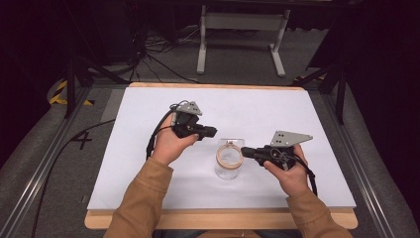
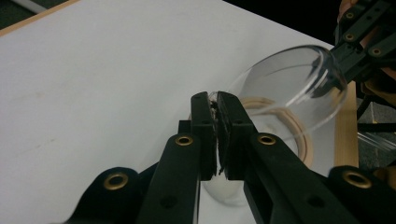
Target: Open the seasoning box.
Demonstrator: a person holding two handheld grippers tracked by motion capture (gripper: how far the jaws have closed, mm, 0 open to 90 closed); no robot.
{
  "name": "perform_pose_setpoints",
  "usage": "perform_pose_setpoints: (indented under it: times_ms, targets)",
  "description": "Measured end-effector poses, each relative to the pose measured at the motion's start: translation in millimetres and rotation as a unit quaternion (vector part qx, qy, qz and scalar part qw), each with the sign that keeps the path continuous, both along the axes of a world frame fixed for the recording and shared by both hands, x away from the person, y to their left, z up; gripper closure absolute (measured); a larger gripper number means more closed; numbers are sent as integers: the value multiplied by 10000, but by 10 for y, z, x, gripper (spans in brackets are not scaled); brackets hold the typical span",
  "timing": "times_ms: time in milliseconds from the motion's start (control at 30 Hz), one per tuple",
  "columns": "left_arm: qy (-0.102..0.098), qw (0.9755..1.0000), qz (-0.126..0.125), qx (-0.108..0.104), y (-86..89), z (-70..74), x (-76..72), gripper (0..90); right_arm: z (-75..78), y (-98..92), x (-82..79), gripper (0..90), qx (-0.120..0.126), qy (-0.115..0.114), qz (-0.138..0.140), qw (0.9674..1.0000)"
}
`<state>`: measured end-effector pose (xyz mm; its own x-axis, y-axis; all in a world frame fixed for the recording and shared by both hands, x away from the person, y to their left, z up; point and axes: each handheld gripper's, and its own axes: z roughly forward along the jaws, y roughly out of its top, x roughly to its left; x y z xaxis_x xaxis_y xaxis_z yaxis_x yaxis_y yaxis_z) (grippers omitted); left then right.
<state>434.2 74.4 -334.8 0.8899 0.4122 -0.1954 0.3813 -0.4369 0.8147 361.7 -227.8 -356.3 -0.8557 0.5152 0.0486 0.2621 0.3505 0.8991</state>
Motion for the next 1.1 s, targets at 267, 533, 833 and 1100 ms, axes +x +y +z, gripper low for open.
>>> perform_pose_setpoints:
  times_ms: [267, 533, 833, 1100]
  targets:
    - [41, 9998, 175, 78, 227, 27, -148, 843, 65, 32, 102, 900, 82, -92, 78, 9999]
    - [86, 9992, 377, 75, 414, 12, -241, 835, 87, 26, 211, 900, 203, -96, 93, 9997]
    - [108, 9983, 563, 94, 558, -14, -308, 832, 74, 21, 341, 900, 273, -86, -17, 9996]
    - [126, 9977, 653, 88, 632, -32, -339, 831, 46, -22, 438, 900, 340, -68, -208, 9992]
